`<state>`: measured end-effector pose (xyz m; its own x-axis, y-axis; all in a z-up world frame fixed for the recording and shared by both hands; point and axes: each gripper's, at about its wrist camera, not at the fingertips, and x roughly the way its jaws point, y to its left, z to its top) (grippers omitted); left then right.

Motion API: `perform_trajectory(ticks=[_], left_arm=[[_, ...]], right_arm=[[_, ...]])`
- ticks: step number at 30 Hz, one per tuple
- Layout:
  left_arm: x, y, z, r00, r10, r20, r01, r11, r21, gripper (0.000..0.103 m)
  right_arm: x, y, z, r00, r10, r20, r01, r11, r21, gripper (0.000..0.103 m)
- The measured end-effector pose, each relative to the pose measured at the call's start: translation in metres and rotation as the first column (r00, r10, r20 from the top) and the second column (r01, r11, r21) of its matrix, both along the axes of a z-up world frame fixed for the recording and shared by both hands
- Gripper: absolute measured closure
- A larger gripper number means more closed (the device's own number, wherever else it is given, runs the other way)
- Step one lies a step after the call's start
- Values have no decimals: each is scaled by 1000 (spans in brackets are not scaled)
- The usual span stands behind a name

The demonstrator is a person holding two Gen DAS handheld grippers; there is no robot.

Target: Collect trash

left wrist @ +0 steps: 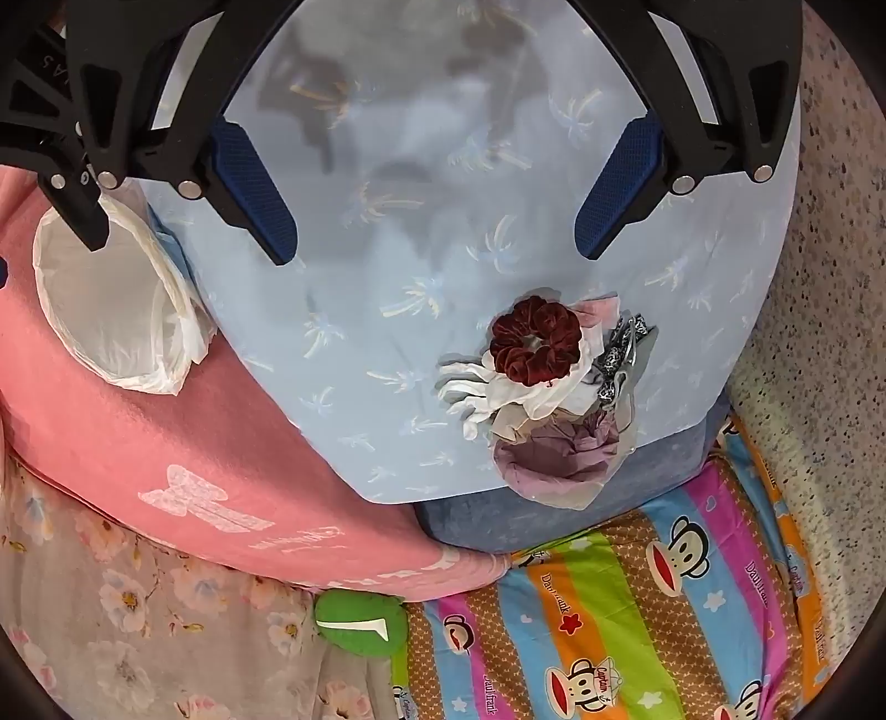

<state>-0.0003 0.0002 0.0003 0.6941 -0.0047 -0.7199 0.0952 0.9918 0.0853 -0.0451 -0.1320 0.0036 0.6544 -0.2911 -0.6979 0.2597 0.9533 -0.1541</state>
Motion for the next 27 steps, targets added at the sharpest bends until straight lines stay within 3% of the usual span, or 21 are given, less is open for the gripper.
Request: perform_trajectory(ticks=[27], left_arm=[[-8, 3, 5, 999, 37, -14, -38, 999, -21, 7]], right_arm=[[-10, -1, 7, 1000, 19, 11, -19, 1000, -3, 6]])
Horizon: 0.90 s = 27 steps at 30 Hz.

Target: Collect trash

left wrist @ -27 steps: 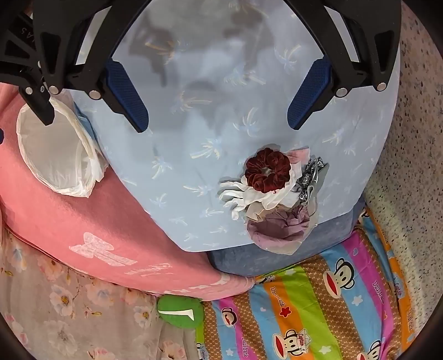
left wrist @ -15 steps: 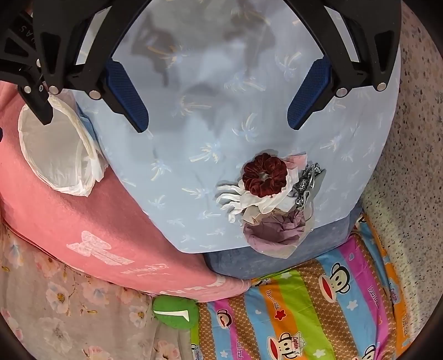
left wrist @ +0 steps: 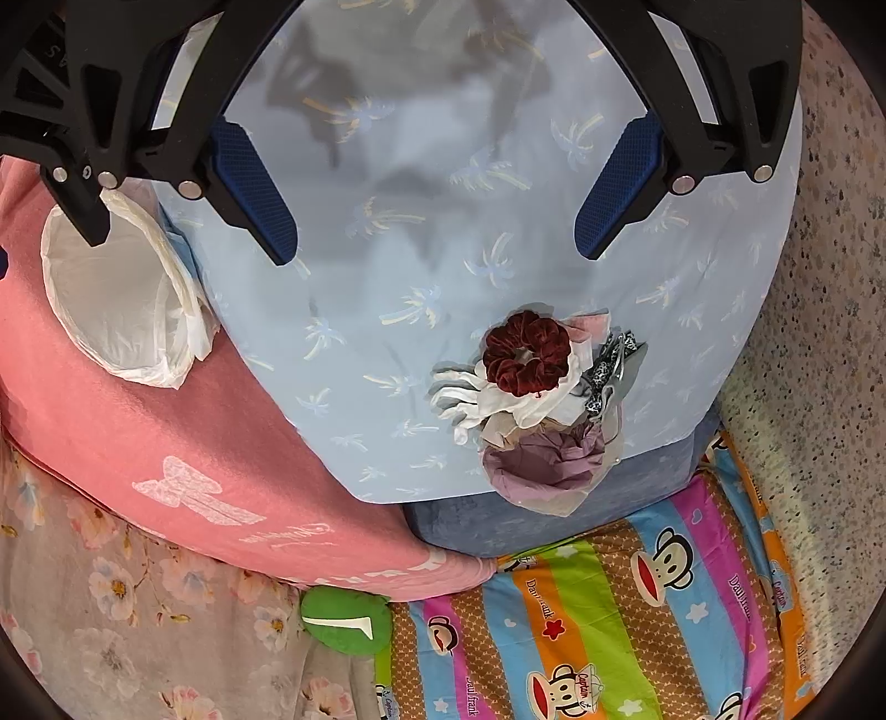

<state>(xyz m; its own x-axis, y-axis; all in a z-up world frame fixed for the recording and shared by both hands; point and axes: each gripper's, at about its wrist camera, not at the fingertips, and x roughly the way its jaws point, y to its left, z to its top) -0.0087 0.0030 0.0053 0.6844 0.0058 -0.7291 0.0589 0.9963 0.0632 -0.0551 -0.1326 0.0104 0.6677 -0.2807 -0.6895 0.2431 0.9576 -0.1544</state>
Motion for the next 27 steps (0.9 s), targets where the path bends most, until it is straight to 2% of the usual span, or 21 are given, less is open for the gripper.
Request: perform_trajectory(ticks=[27], left_arm=[[-4, -1, 2, 1000, 13, 4, -13, 1000, 2, 7]], right_arm=[[-5, -2, 0, 1000, -3, 1, 3, 1000, -6, 6]])
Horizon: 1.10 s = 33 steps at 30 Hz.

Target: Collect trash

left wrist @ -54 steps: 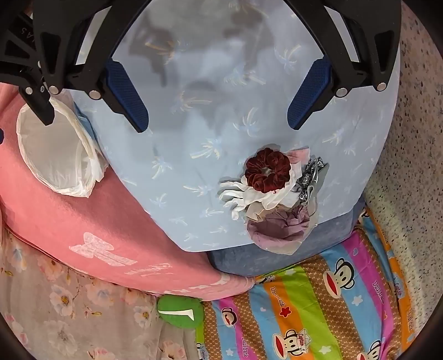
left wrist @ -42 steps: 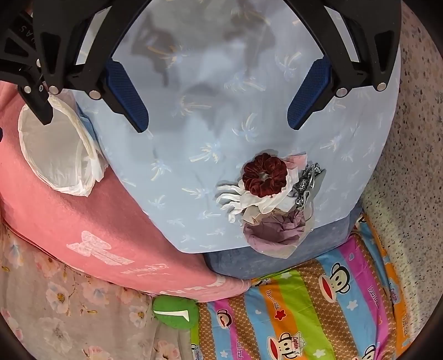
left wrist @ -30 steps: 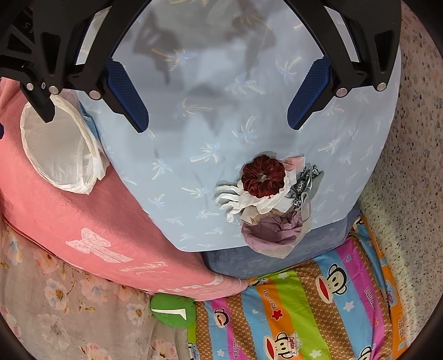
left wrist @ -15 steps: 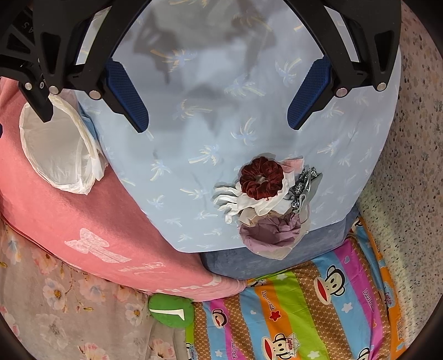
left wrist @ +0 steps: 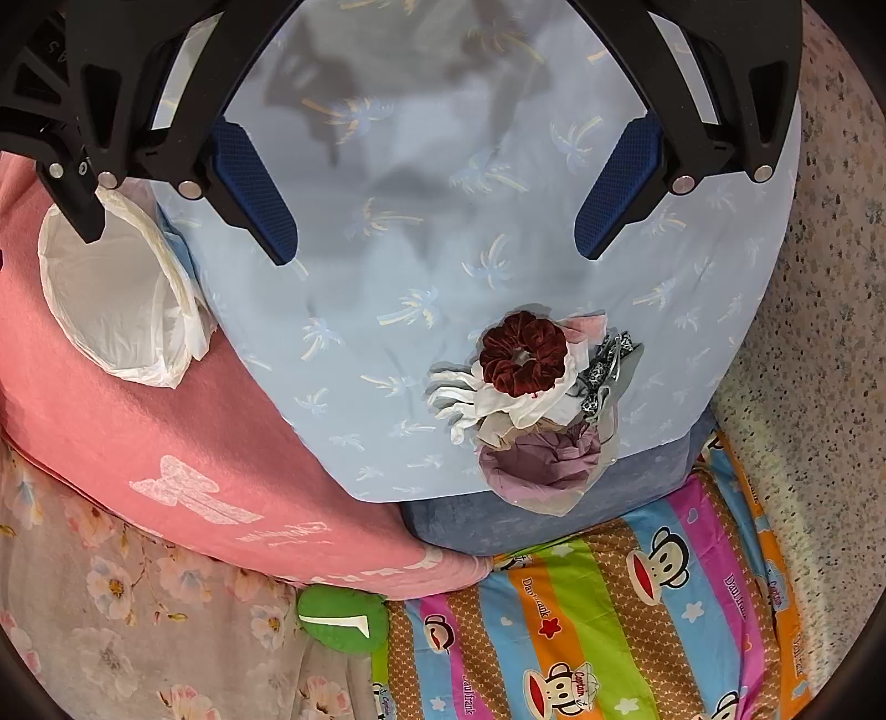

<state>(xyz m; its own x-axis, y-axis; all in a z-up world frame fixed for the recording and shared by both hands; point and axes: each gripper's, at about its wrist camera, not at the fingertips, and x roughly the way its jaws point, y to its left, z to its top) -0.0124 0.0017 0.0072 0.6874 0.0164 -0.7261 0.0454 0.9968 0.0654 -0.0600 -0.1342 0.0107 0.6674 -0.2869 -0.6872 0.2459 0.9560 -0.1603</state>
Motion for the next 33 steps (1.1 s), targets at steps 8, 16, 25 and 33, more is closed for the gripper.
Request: perform_trajectory(ticks=[8, 16, 25, 33], left_arm=[[0, -1, 1, 1000, -1, 3, 1, 1000, 1, 7], [0, -1, 1, 1000, -2, 3, 2, 1000, 2, 7], [1, -8, 2, 1000, -18, 5, 18, 1000, 7, 7], [0, -11, 0, 1000, -29, 4, 29, 1000, 8, 7]], right_arm=[[0, -1, 1, 1000, -1, 0, 1, 1000, 0, 6], [0, -1, 1, 1000, -1, 1, 1, 1000, -2, 6], [0, -8, 7, 1000, -11, 6, 11, 1000, 2, 6], [-1, -10, 4, 1000, -26, 6, 26, 1000, 5, 6]])
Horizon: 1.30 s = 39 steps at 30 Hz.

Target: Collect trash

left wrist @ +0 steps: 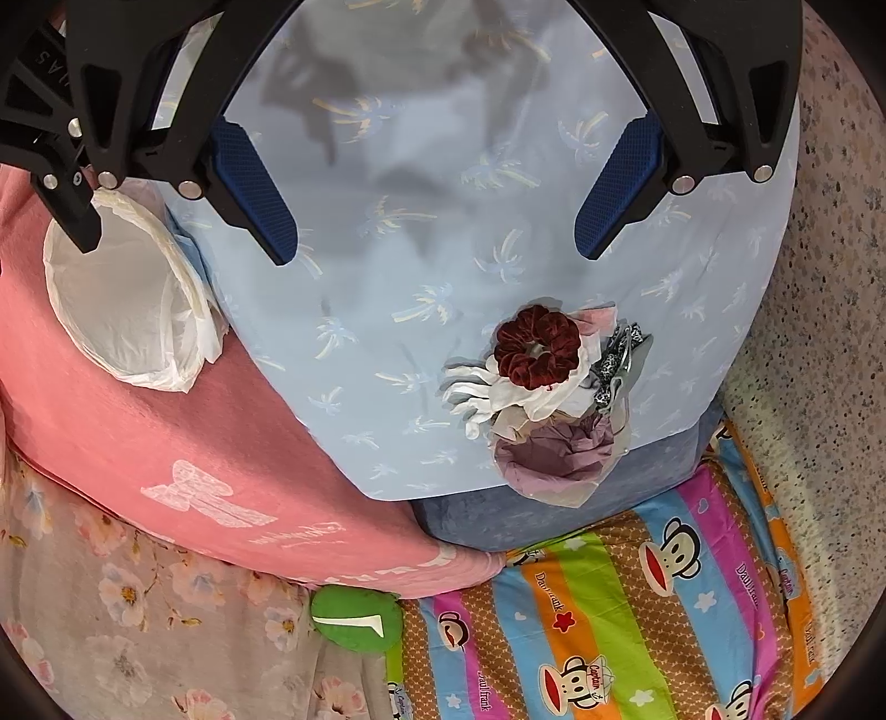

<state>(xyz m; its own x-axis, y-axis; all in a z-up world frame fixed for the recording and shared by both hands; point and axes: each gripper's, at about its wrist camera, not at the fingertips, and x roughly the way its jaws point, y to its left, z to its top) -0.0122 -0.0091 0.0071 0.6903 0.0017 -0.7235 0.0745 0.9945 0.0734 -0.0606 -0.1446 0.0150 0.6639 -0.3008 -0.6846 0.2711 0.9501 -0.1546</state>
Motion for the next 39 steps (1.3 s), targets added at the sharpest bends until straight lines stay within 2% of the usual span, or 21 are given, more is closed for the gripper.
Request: perform_trajectory(ticks=[11, 39], left_arm=[[-2, -9, -1, 999, -51, -4, 51, 999, 2, 7], [14, 7, 3, 997, -74, -14, 74, 997, -39, 7]], right_arm=[[-2, -5, 0, 1000, -25, 4, 25, 1000, 4, 6], [14, 13, 15, 999, -41, 13, 42, 999, -31, 6]])
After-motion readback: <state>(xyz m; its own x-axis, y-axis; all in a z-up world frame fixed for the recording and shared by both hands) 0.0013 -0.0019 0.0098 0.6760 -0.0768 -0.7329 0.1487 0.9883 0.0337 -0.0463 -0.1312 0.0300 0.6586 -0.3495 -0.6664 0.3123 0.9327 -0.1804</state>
